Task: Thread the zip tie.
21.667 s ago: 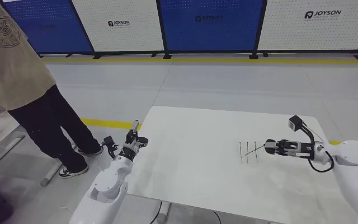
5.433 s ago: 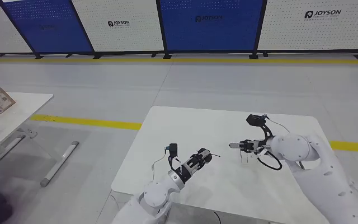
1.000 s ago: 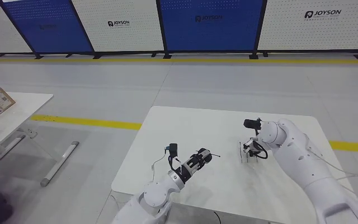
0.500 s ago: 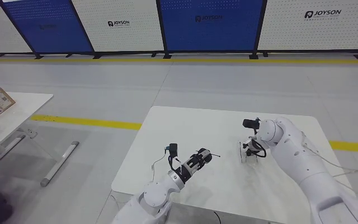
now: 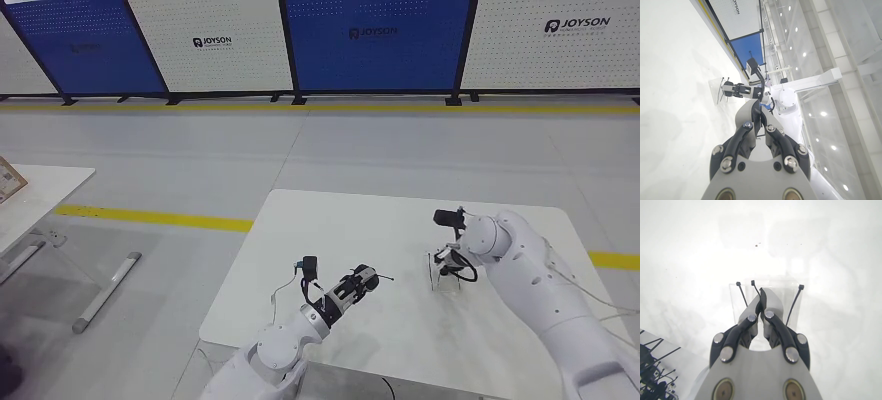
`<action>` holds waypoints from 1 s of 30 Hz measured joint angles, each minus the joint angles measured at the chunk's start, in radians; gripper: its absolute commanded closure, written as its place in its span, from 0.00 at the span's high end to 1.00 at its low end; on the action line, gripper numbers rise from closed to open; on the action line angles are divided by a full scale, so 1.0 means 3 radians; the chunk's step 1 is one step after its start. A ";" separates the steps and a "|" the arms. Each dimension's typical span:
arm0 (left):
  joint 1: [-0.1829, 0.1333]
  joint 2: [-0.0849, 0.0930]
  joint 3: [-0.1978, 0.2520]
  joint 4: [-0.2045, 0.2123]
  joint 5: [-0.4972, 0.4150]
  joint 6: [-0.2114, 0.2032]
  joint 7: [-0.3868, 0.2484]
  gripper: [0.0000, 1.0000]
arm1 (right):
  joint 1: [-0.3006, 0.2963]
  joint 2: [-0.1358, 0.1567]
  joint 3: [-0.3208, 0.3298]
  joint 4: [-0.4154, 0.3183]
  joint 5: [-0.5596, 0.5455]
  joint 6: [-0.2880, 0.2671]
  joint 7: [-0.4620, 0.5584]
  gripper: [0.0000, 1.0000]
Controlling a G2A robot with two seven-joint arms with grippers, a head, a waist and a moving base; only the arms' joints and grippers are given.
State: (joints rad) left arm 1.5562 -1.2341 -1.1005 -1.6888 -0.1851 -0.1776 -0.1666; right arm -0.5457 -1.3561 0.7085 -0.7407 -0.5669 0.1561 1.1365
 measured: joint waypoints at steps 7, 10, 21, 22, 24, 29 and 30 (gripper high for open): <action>0.0000 0.0000 0.0000 0.0000 0.0000 0.0000 0.0000 0.00 | -0.0538 0.0333 0.0527 -0.1052 -0.0264 0.0196 0.0032 0.00; 0.0000 0.0000 0.0000 0.0000 0.0000 0.0000 0.0000 0.00 | -0.0919 0.0492 0.0888 -0.1669 -0.0371 0.0228 -0.0009 0.00; 0.0000 0.0000 0.0000 0.0000 0.0000 0.0000 0.0000 0.00 | -0.1892 0.0733 0.1732 -0.2843 -0.0285 -0.0173 -0.0221 0.00; 0.0000 0.0000 0.0000 0.0000 0.0000 0.0000 0.0000 0.00 | -0.1888 0.0732 0.1728 -0.2839 -0.0286 -0.0167 -0.0220 0.00; 0.0000 0.0000 0.0000 0.0000 0.0000 0.0000 0.0000 0.00 | -0.1886 0.0732 0.1727 -0.2838 -0.0288 -0.0165 -0.0221 0.00; 0.0000 0.0000 0.0000 0.0000 0.0000 0.0000 0.0000 0.00 | -0.1888 0.0732 0.1726 -0.2838 -0.0288 -0.0166 -0.0223 0.00; 0.0000 0.0000 0.0000 0.0000 0.0000 0.0000 0.0000 0.00 | -0.1903 0.0730 0.1710 -0.2841 -0.0283 -0.0183 -0.0241 0.00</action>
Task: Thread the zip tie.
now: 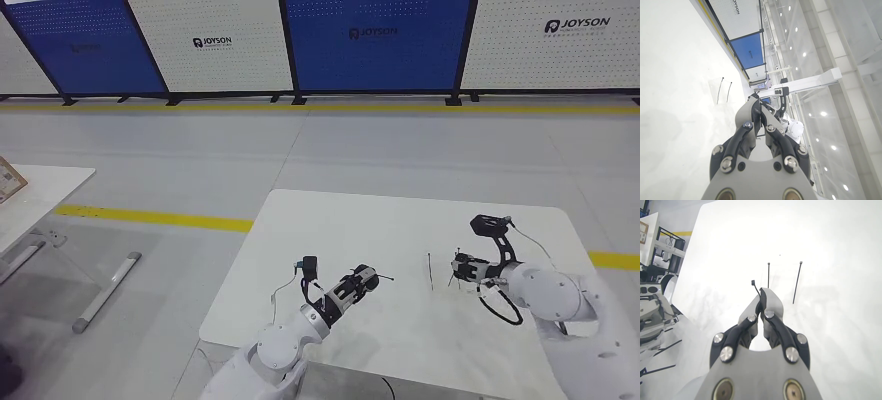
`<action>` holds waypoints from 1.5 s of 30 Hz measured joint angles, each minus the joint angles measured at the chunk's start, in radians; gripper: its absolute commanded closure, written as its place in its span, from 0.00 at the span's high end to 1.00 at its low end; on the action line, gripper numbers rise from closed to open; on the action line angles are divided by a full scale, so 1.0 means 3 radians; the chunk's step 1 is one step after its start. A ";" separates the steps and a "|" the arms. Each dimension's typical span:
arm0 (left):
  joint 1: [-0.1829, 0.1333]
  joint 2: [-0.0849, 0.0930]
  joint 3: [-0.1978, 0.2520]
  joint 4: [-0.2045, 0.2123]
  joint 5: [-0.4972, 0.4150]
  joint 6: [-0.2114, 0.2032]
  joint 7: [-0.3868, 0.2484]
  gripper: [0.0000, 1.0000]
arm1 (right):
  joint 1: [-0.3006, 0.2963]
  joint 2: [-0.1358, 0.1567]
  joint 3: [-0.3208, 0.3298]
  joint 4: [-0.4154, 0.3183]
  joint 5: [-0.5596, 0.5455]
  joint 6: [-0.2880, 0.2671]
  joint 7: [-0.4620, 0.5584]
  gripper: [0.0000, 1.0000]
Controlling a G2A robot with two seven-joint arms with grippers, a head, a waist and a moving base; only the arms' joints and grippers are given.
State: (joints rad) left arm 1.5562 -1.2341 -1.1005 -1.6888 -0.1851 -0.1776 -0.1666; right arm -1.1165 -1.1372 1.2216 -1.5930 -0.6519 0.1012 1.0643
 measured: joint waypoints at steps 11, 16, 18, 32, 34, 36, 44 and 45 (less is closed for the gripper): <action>0.0000 0.0000 0.0000 0.0000 0.0000 0.0000 0.0000 0.00 | -0.0700 -0.0014 -0.0002 -0.0864 -0.0121 0.0109 -0.1223 0.00; 0.0000 0.0000 0.0000 0.0000 0.0000 0.0000 0.0000 0.00 | -0.0797 -0.0017 -0.0032 -0.0931 -0.0198 0.0155 -0.1363 0.00; 0.0000 0.0000 0.0000 0.0000 0.0000 0.0000 0.0000 0.00 | -0.0795 -0.0017 -0.0032 -0.0930 -0.0197 0.0153 -0.1361 0.00; -0.0143 -0.0071 0.0327 0.0070 0.0744 0.0203 0.0671 0.00 | -0.0844 -0.0065 -0.0210 -0.0993 -0.0239 0.0206 -0.1766 0.00; -0.0158 -0.0083 0.0366 0.0093 0.0747 0.0221 0.0714 0.00 | -0.0843 -0.0078 -0.0250 -0.1005 -0.0244 0.0239 -0.1868 0.00; -0.0158 -0.0083 0.0369 0.0094 0.0740 0.0222 0.0716 0.00 | -0.0842 -0.0079 -0.0251 -0.1005 -0.0243 0.0243 -0.1875 0.00; -0.0157 -0.0083 0.0366 0.0092 0.0739 0.0221 0.0713 0.00 | -0.0843 -0.0078 -0.0249 -0.1004 -0.0243 0.0241 -0.1869 0.00; -0.0157 -0.0083 0.0366 0.0092 0.0739 0.0221 0.0713 0.00 | -0.0843 -0.0078 -0.0249 -0.1004 -0.0243 0.0241 -0.1869 0.00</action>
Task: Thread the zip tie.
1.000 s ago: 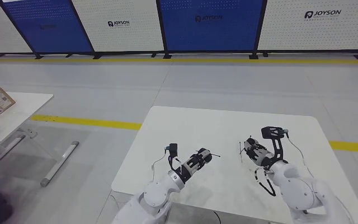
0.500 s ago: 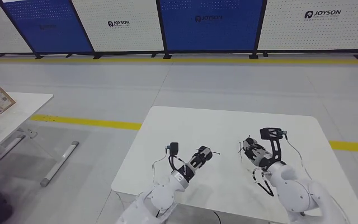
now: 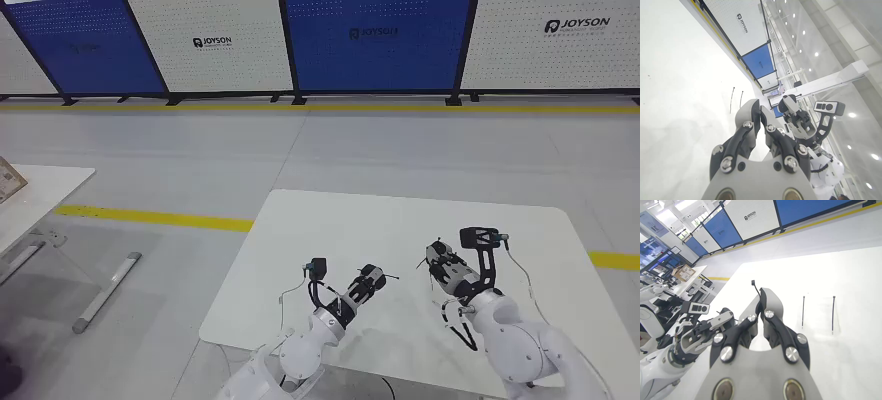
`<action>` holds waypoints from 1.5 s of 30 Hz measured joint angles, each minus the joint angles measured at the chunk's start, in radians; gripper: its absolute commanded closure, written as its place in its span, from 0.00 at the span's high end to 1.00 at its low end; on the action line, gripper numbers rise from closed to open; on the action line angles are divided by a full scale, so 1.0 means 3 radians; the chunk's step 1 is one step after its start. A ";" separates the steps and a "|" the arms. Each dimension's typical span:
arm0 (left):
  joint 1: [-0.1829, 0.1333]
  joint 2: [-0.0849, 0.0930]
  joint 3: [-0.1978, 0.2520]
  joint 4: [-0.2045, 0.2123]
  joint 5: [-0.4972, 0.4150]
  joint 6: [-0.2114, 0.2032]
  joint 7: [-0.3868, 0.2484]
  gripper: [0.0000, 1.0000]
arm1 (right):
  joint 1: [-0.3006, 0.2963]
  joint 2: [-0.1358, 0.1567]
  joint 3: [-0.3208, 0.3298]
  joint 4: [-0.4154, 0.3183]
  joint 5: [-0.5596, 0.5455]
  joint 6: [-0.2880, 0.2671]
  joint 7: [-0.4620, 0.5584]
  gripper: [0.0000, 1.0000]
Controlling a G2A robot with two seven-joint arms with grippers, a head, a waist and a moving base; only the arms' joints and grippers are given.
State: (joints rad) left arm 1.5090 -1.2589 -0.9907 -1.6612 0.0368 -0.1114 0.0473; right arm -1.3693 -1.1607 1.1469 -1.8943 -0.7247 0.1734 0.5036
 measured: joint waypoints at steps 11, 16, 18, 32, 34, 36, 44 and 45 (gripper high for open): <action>-0.0003 0.0002 -0.0074 0.0031 -0.0273 -0.0085 -0.0146 0.00 | 0.0115 -0.0015 0.0014 0.0256 0.0568 -0.0488 0.0199 0.00; -0.0003 0.0002 -0.0074 0.0031 -0.0272 -0.0083 -0.0151 0.00 | 0.0114 -0.0020 -0.0006 0.0248 0.0259 -0.0226 0.0029 0.00; -0.0003 0.0002 -0.0074 0.0031 -0.0272 -0.0083 -0.0151 0.00 | 0.0114 -0.0020 -0.0006 0.0248 0.0267 -0.0233 0.0033 0.00; -0.0004 0.0002 -0.0074 0.0031 -0.0271 -0.0083 -0.0148 0.00 | 0.0114 -0.0020 -0.0006 0.0248 0.0268 -0.0234 0.0033 0.00; -0.0022 -0.0003 -0.0074 0.0034 -0.0222 -0.0064 -0.0085 0.00 | 0.0104 -0.0021 -0.0009 0.0253 0.0268 -0.0244 0.0013 0.00; -0.0040 -0.0011 -0.0040 0.0038 -0.0072 -0.0029 0.0040 0.00 | 0.0082 -0.0025 -0.0013 0.0264 0.0295 -0.0288 -0.0032 0.00; -0.0084 -0.0040 0.0061 0.0064 0.0028 0.0020 0.0176 0.00 | 0.0070 -0.0031 -0.0008 0.0288 0.0382 -0.0378 -0.0041 0.00; -0.0084 -0.0040 0.0061 0.0063 0.0028 0.0020 0.0176 0.00 | 0.0070 -0.0031 -0.0008 0.0287 0.0381 -0.0377 -0.0041 0.00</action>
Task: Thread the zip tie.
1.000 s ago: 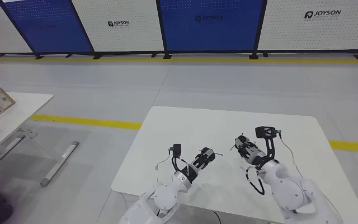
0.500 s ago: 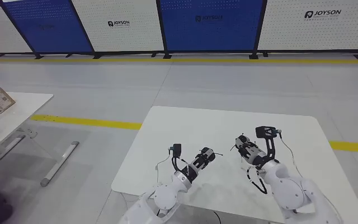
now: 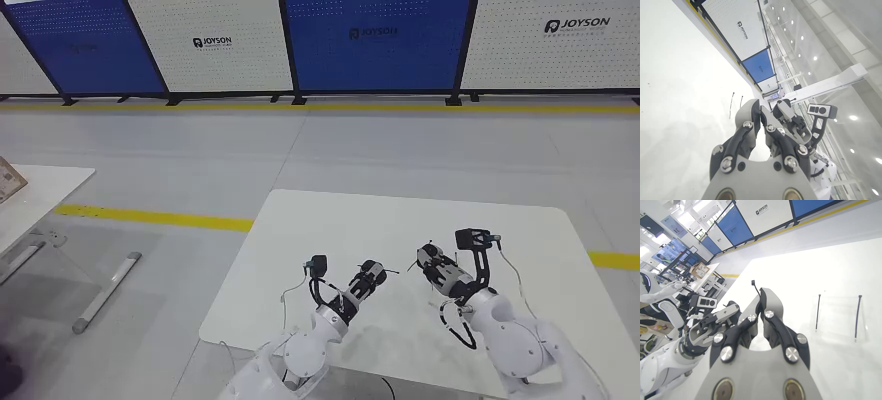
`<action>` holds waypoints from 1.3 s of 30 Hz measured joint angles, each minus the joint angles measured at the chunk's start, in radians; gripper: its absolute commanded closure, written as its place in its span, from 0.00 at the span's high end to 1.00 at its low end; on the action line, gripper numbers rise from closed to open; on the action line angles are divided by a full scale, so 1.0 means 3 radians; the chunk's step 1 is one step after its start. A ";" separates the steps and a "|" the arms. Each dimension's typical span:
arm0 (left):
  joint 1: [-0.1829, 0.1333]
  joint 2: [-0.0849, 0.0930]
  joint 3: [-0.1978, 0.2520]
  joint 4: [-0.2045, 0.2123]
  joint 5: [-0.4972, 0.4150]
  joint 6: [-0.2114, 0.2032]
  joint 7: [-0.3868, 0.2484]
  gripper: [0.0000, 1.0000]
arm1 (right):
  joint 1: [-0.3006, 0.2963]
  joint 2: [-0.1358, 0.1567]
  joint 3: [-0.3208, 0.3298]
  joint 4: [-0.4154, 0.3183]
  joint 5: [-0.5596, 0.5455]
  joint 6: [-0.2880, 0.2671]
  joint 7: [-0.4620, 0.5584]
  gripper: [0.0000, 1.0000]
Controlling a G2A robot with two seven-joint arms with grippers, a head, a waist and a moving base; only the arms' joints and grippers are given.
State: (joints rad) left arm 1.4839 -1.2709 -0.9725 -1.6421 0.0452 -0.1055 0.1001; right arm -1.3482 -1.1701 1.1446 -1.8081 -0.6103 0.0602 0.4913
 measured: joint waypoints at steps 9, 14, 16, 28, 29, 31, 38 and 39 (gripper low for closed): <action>0.0000 0.0000 0.0000 0.0000 0.0000 0.0000 0.0000 0.00 | -0.0007 -0.0001 -0.0007 -0.0001 -0.0018 -0.0001 -0.0027 0.00; 0.0000 0.0000 0.0000 0.0000 0.0000 0.0000 0.0000 0.00 | -0.0011 -0.0021 -0.0079 0.0005 -0.0126 0.0053 -0.0155 0.00; 0.0000 0.0000 0.0000 0.0000 0.0000 0.0000 0.0000 0.00 | 0.0005 -0.0029 -0.0098 0.0023 -0.0134 0.0074 -0.0161 0.00; 0.0000 0.0000 0.0000 0.0000 0.0000 0.0000 0.0000 0.00 | 0.0056 -0.0051 -0.0138 0.0085 -0.0112 0.0029 -0.0079 0.00; 0.0000 0.0000 0.0000 0.0000 0.0000 0.0000 0.0000 0.00 | 0.0056 -0.0051 -0.0138 0.0085 -0.0112 0.0029 -0.0079 0.00; 0.0000 0.0000 0.0000 0.0000 0.0000 0.0000 0.0000 0.00 | 0.0056 -0.0051 -0.0138 0.0085 -0.0113 0.0030 -0.0080 0.00; 0.0000 0.0000 0.0000 0.0000 0.0000 0.0000 0.0000 0.00 | 0.0056 -0.0051 -0.0138 0.0085 -0.0113 0.0031 -0.0080 0.00; 0.0000 0.0000 0.0000 0.0000 0.0000 0.0000 0.0000 0.00 | 0.0056 -0.0051 -0.0138 0.0085 -0.0113 0.0031 -0.0080 0.00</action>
State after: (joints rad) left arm 1.4839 -1.2709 -0.9725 -1.6422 0.0453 -0.1055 0.1001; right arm -1.3314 -1.1855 1.1032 -1.7826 -0.6442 0.0695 0.4672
